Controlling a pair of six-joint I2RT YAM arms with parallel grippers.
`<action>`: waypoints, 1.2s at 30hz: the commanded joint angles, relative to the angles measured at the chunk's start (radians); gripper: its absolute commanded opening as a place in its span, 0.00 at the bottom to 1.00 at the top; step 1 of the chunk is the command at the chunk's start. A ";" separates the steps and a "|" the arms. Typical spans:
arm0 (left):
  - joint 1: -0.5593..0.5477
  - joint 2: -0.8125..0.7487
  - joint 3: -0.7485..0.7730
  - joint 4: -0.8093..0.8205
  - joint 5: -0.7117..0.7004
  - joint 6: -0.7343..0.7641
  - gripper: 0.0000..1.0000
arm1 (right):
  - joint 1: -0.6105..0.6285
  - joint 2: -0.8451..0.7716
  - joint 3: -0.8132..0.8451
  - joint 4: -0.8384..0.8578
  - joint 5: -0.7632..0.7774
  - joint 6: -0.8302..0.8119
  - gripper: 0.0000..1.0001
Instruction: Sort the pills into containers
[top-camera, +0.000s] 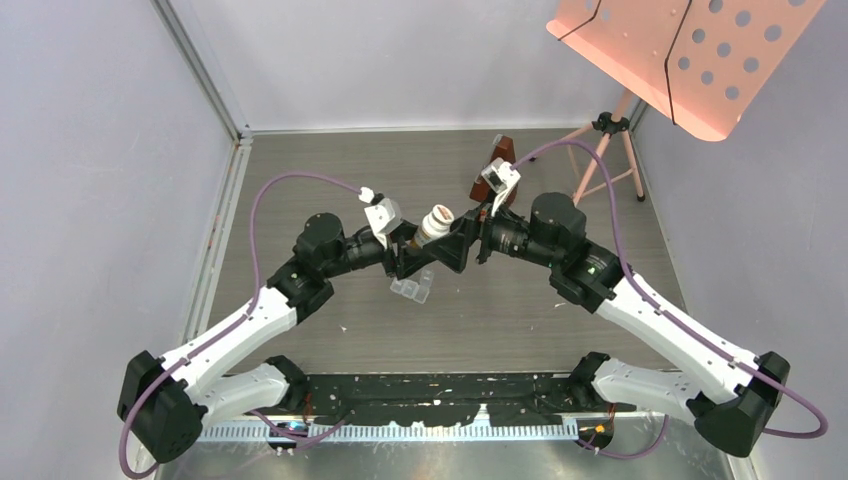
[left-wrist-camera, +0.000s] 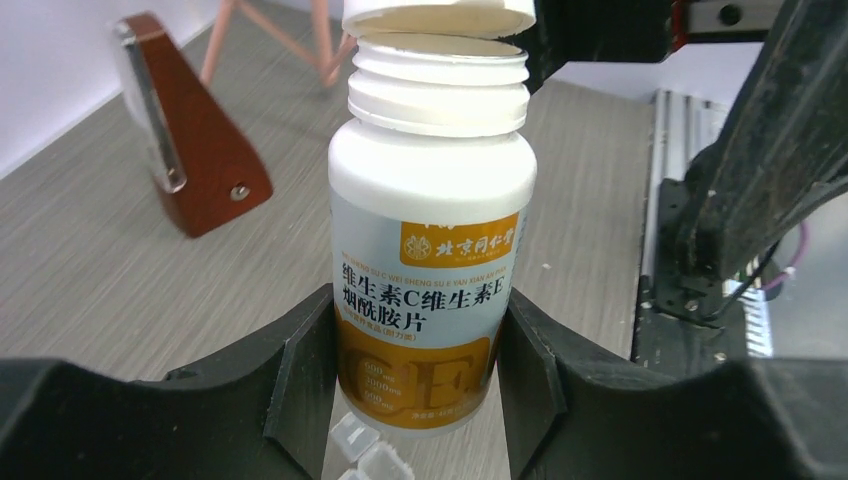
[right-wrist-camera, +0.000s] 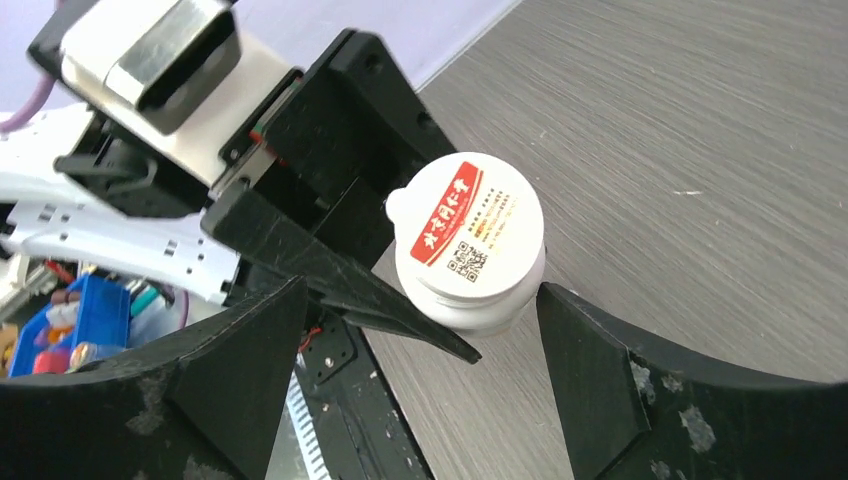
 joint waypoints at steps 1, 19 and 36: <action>-0.007 -0.040 -0.037 0.069 -0.114 0.080 0.00 | 0.017 0.039 0.001 0.089 0.161 0.100 0.92; -0.008 -0.094 -0.095 0.113 -0.141 0.060 0.07 | 0.092 0.182 0.092 0.065 0.250 0.103 0.47; 0.000 -0.149 -0.106 -0.029 0.137 0.109 0.91 | 0.076 0.099 0.116 0.012 -0.205 -0.258 0.22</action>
